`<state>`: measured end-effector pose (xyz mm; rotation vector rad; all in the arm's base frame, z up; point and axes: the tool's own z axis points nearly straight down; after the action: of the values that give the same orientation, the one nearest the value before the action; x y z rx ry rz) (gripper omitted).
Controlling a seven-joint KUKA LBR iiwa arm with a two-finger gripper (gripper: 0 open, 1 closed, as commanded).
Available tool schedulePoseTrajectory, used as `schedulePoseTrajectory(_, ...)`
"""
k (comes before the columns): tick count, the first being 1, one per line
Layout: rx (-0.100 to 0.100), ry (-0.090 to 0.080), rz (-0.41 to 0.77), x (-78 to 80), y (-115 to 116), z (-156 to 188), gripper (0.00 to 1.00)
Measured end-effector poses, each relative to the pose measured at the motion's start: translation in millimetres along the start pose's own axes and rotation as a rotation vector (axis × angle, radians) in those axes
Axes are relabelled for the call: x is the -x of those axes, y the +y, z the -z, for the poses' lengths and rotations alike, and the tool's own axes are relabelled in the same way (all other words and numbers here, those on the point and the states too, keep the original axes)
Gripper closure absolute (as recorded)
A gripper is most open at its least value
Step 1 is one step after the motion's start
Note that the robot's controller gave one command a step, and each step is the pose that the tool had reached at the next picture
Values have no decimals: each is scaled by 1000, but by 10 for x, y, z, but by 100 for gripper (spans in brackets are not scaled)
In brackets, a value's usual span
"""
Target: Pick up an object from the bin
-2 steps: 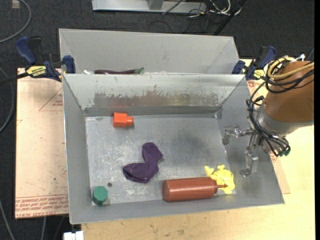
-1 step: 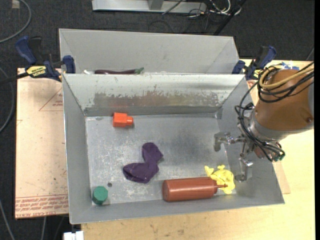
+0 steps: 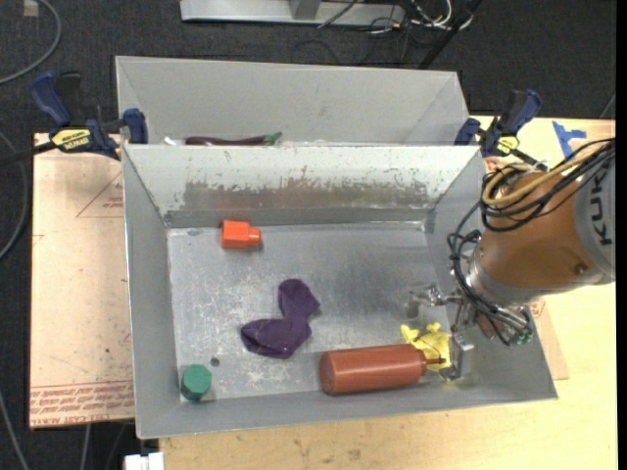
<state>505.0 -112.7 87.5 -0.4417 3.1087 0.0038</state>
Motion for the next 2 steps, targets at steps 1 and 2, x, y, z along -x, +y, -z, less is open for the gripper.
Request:
schedulePoseTrajectory(1,3,-6,70,-33,-21,-171,100)
schedulePoseTrajectory(2,3,-6,70,-33,-21,-171,100)
